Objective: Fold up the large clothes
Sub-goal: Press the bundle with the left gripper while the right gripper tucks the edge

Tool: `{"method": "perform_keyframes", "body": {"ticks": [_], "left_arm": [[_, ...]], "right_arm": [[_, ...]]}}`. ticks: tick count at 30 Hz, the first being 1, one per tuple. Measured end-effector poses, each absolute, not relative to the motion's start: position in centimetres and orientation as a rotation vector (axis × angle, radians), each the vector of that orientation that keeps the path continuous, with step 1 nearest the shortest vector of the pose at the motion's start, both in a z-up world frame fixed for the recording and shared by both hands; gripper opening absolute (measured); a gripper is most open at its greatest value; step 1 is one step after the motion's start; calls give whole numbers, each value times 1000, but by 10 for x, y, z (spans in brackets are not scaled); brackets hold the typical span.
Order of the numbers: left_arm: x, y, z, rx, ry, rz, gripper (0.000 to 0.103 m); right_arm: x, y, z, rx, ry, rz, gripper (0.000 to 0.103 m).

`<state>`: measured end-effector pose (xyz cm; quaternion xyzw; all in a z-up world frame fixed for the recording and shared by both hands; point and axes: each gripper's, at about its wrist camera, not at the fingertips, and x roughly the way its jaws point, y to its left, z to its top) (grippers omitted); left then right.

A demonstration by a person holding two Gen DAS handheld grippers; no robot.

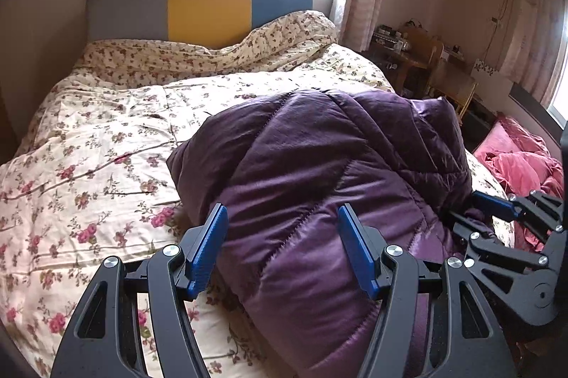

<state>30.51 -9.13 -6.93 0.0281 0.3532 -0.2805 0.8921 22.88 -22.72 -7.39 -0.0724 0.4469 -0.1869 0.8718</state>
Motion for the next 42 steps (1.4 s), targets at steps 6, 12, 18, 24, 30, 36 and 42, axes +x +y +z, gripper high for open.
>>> {"method": "perform_keyframes", "body": {"ticks": [6, 12, 18, 24, 30, 36, 42], "left_arm": [[315, -98, -76, 70, 749, -593, 64], [323, -112, -85, 68, 778, -611, 64], [326, -136, -105, 74, 820, -621, 64], [329, -148, -115, 91, 838, -602, 64], [329, -145, -111, 81, 840, -589, 64], [328, -140, -103, 70, 834, -574, 64], [327, -136, -94, 66, 822, -571, 64]], "right_arm": [[234, -239, -88, -133, 965, -398, 38], [234, -256, -113, -79, 997, -379, 38], [232, -271, -135, -36, 971, -355, 37], [233, -278, -139, -10, 952, -333, 38], [235, -275, -124, -16, 961, -341, 40], [235, -276, -103, 11, 953, -356, 44], [235, -275, -82, 35, 912, -383, 45]]}}
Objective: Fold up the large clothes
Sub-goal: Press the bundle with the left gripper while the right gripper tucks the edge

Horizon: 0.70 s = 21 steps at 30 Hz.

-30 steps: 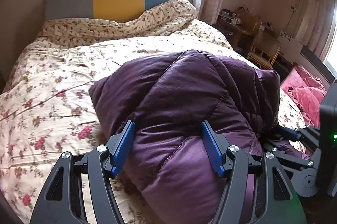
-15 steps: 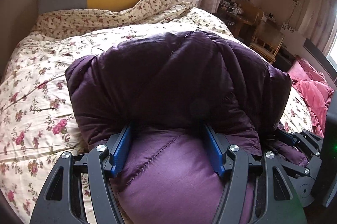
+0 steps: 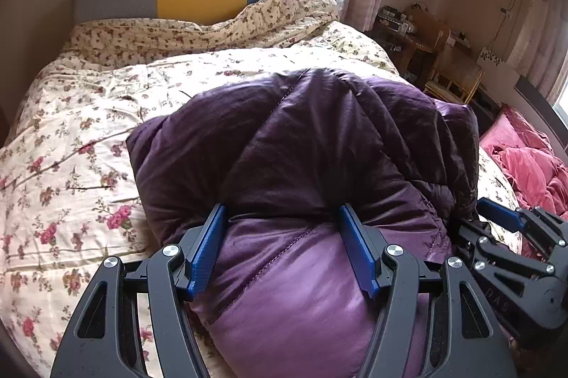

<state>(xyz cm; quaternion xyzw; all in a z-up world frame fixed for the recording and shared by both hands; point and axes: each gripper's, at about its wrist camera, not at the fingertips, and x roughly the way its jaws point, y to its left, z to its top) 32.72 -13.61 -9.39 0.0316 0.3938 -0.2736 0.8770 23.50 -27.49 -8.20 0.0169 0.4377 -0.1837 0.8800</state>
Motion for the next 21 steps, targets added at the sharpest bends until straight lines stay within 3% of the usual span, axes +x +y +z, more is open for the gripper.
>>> {"method": "perform_keyframes", "body": {"ticks": [10, 15, 21], "left_arm": [[330, -132, -84, 58, 803, -565, 65], [331, -134, -85, 66, 800, -573, 65], [332, -142, -96, 87, 817, -597, 65]], "right_arm": [[254, -272, -70, 24, 854, -435, 45], [267, -282, -85, 10, 890, -457, 53], [273, -293, -113, 18, 965, -450, 54]]}}
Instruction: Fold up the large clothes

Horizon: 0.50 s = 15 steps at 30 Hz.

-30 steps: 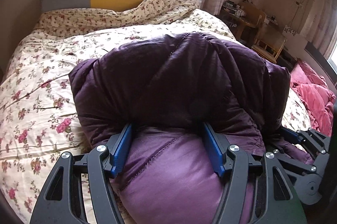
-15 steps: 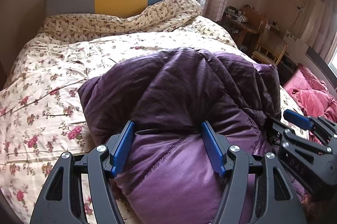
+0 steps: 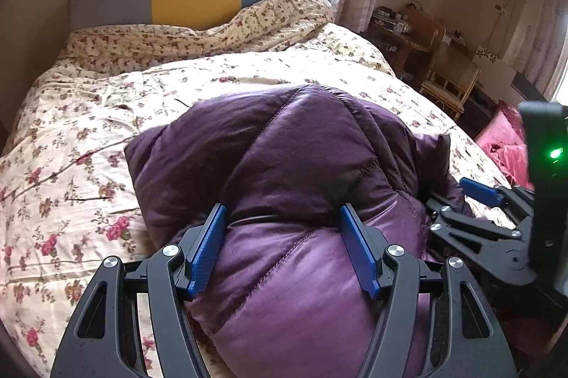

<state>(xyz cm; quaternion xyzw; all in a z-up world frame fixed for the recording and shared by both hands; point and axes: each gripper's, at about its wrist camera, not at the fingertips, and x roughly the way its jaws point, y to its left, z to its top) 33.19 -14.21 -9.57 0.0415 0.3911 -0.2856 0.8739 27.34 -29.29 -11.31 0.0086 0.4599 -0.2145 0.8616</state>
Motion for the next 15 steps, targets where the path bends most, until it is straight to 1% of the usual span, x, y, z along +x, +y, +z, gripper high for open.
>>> {"method": "perform_keyframes", "body": {"ticks": [5, 11, 12, 14, 15], "left_arm": [[332, -148, -108, 96, 832, -606, 65], [327, -137, -106, 56, 829, -595, 66], [326, -134, -104, 45, 829, -591, 67], [323, -120, -100, -9, 827, -573, 76], [321, -111, -98, -42, 831, -554, 76]], "right_arm": [[269, -299, -132, 21, 982, -436, 55], [265, -299, -136, 35, 966, -420, 57], [265, -300, -135, 37, 964, -417, 57], [264, -299, -132, 38, 965, -409, 57], [264, -299, -130, 37, 964, -403, 57]]}}
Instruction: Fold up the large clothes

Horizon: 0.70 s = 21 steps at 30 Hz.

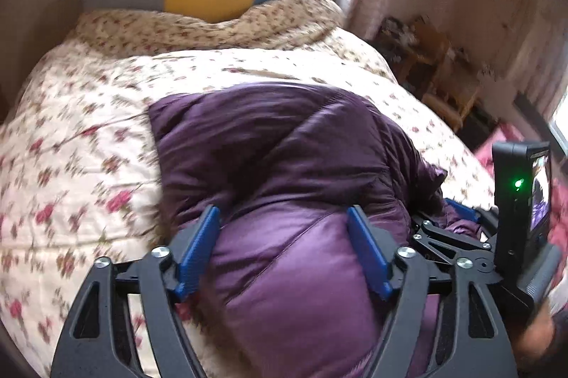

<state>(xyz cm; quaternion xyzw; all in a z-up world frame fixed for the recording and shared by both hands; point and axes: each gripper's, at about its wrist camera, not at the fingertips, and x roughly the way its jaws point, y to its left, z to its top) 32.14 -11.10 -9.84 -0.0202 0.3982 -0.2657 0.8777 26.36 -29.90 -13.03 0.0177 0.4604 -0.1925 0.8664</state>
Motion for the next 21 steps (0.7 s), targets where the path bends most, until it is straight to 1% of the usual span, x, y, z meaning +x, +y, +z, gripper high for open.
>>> {"method": "perform_keyframes", "body": {"ticks": [1, 3, 5, 7, 8, 14, 17, 21], "left_arm": [[321, -106, -98, -60, 835, -546, 76], [319, -90, -98, -107, 856, -521, 81], [317, -79, -99, -143, 872, -508, 82], [314, -70, -101, -172, 888, -503, 82], [312, -66, -101, -190, 895, -507, 82], [296, -56, -104, -264, 928, -554, 82], [289, -56, -109, -296, 948, -581, 83], [290, -58, -120, -345, 980, -610, 83]], "right_arm": [[262, -299, -128, 43, 963, -397, 58], [256, -300, -121, 59, 959, -380, 62], [249, -300, -115, 73, 948, -364, 71], [238, -303, -108, 111, 941, -335, 76], [233, -303, -105, 120, 937, -325, 82], [203, -308, -96, 219, 962, -241, 89], [195, -310, -102, 250, 993, -221, 92], [190, -313, -116, 292, 1023, -202, 93]]}}
